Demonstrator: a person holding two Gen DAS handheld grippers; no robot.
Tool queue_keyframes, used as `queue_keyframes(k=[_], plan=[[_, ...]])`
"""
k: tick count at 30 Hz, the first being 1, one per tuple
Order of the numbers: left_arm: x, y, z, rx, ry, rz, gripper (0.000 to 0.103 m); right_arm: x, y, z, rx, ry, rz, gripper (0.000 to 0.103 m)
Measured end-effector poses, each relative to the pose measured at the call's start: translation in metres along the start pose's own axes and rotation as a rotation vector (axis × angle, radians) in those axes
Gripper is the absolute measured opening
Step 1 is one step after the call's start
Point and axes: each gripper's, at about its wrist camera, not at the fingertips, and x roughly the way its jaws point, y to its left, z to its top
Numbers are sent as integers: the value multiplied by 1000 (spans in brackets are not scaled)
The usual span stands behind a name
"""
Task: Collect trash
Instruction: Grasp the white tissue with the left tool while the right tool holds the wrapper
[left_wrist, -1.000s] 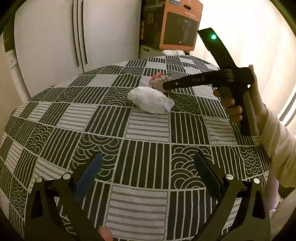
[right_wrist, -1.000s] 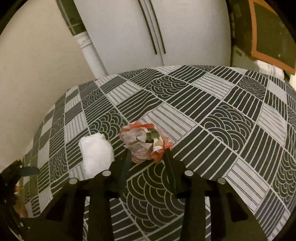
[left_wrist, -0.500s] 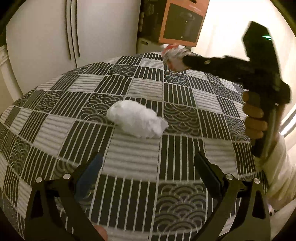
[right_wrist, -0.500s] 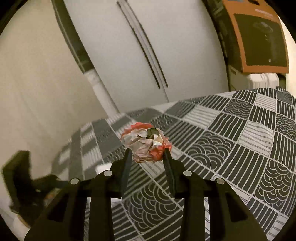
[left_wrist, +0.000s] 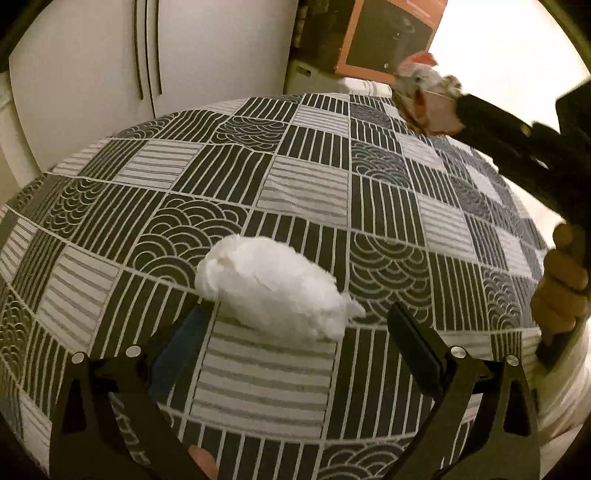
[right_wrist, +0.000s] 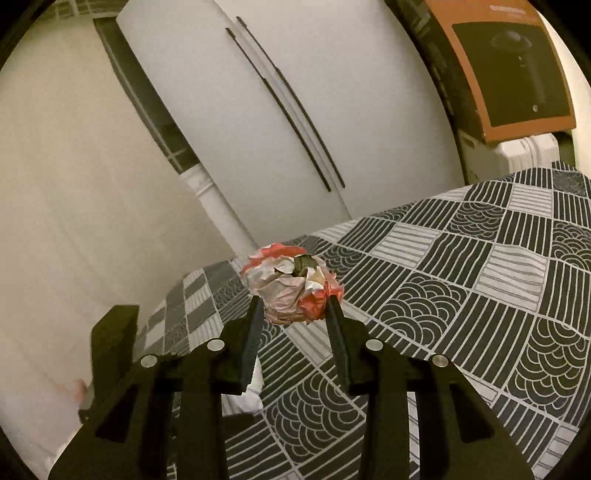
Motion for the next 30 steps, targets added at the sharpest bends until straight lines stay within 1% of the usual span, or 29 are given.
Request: queue_keyframes(k=[1, 2, 3, 4, 5, 7, 13, 16, 18, 22, 25, 27, 30], plan=[[0, 0, 2, -6, -10, -16, 92, 0, 0, 0, -2, 0, 4, 33], [-1, 0, 3, -2, -13, -33, 79, -2, 1, 0, -3, -4, 9, 33], [-1, -2, 5, 12, -10, -37, 73, -3, 3, 0, -7, -6, 13, 33], [-1, -4, 6, 24, -9, -28, 60, -3, 3, 0, -11, -8, 15, 33], [-2, -7, 6, 40, -7, -17, 49, -4, 5, 0, -15, -12, 17, 33], [-5, -11, 5, 55, -10, 4, 41, -4, 7, 0, -21, -11, 22, 33], [-20, -23, -5, 102, -37, 56, 37, -6, 20, -2, -82, -14, 13, 33], [-29, -27, -10, 99, -40, 58, 36, -7, 26, -4, -116, -15, 4, 33], [-39, -30, -15, 95, -53, 49, 36, -9, 29, -4, -132, -21, 4, 33], [-63, -40, -29, 120, -94, 74, 36, -14, 37, -5, -168, -41, 12, 33], [-83, -46, -43, 127, -118, 71, 36, -18, 45, -7, -199, -56, 12, 33], [-97, -48, -55, 129, -139, 69, 36, -22, 50, -8, -208, -59, 38, 33], [-115, -52, -68, 133, -161, 84, 36, -30, 61, -9, -225, -70, 29, 32]])
